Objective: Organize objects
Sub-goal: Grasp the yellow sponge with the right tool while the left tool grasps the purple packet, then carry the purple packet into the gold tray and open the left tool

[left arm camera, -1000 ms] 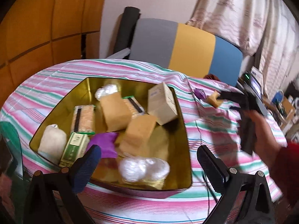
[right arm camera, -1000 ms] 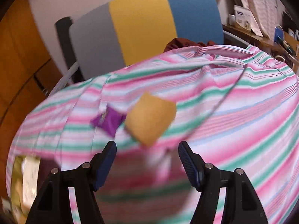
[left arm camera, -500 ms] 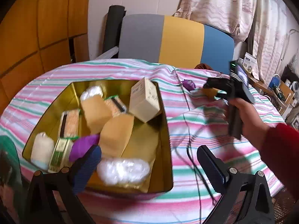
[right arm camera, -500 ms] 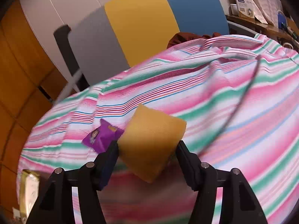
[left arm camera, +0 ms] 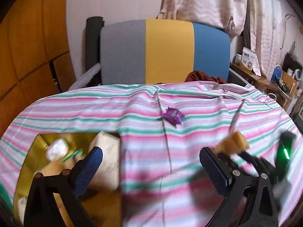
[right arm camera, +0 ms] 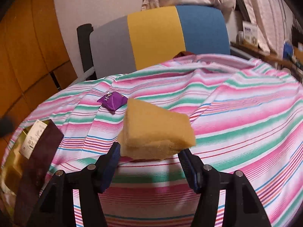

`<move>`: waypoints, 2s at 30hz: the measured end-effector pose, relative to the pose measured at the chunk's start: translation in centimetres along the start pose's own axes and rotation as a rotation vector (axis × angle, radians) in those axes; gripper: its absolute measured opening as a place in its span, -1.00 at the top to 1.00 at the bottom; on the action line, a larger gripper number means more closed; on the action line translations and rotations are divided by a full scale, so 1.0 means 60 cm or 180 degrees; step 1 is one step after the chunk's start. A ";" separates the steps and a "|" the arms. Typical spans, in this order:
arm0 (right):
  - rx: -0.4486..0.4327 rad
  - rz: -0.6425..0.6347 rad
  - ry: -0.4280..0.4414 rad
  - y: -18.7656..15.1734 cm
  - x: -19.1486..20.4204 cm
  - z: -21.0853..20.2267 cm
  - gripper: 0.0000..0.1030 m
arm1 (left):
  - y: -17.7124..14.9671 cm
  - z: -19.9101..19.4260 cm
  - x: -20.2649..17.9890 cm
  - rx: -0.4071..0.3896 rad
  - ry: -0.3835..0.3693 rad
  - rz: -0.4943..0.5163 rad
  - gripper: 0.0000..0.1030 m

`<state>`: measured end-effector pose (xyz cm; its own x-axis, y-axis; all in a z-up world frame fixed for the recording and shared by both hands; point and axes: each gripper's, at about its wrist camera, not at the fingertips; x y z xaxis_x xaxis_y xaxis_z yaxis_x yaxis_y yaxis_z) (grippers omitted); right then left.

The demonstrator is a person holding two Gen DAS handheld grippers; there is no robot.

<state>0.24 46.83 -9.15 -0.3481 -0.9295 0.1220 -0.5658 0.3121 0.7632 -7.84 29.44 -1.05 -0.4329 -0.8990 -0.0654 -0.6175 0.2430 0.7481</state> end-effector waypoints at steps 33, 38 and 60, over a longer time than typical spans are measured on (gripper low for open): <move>-0.0183 0.0241 -0.0353 -0.014 -0.029 -0.002 -0.23 | 0.088 0.244 -0.069 0.0349 -0.0099 0.0031 -0.03; -0.0176 0.0132 -0.0526 -0.012 -0.018 -0.002 -0.22 | 0.081 0.126 -0.019 0.0324 -0.0696 -0.0270 -0.03; -0.0146 -0.0460 -0.0741 -0.011 0.038 0.004 -0.22 | -0.173 -0.148 0.294 -0.0025 0.0010 -0.1316 -0.04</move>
<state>-0.40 44.55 -9.52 -0.4316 -0.8919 -0.1352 -0.5895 0.1655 0.7906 -3.27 7.82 -4.10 -0.1473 -0.9215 -0.3594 -0.7340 -0.1417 0.6642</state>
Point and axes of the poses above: each gripper's, at about its wrist camera, not at the fingertips, and z roughly the way its jaws point, x to its left, y to its top, and after that the axes turned 4 degrees about -z, right-handed
